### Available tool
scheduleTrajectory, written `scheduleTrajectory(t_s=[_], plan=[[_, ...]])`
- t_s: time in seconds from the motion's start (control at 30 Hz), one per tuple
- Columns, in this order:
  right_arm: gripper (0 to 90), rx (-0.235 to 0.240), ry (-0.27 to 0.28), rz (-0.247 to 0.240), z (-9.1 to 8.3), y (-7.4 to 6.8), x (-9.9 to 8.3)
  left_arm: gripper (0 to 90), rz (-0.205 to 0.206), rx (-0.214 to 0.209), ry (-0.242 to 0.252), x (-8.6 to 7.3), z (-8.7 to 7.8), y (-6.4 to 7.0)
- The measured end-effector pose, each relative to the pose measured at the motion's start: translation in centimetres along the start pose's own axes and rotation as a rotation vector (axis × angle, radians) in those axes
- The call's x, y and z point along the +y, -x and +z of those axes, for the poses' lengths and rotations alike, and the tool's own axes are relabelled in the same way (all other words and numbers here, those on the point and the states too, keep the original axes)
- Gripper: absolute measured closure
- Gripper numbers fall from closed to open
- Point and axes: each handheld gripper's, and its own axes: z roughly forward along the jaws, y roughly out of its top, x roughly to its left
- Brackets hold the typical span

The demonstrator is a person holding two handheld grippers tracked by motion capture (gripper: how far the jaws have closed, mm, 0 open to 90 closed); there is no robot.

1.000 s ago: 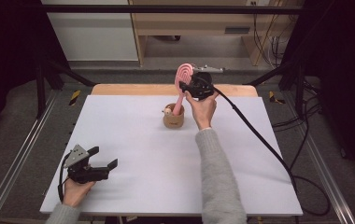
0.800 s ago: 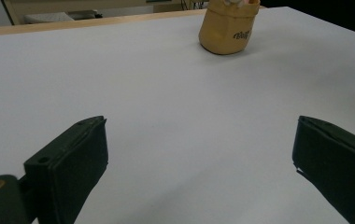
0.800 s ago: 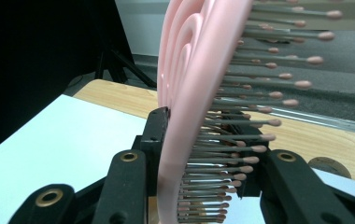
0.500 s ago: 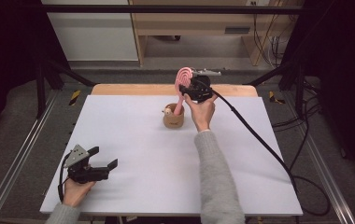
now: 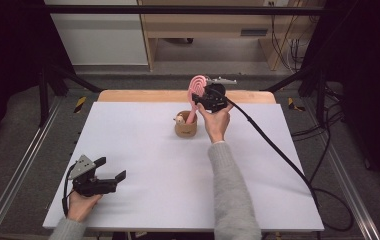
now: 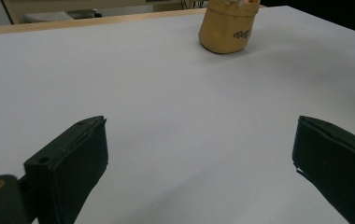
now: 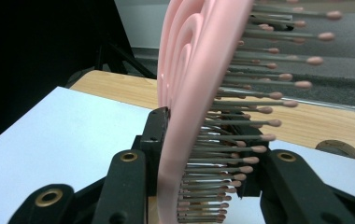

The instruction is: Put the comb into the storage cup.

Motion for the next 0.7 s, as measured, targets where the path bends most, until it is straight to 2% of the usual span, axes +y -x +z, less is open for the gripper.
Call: scheduleTrajectory(t_s=[0.47,0.7], plan=[[63.1,0.002,0.009,0.043,0.12,0.73,-0.68,3.5,0.003,-0.001,-0.002,0.01,0.01,0.03],[62.3,-0.008,0.012,0.043,0.14,1.0,-0.68,3.5,0.003,-0.001,-0.002,0.01,0.03,0.03]])
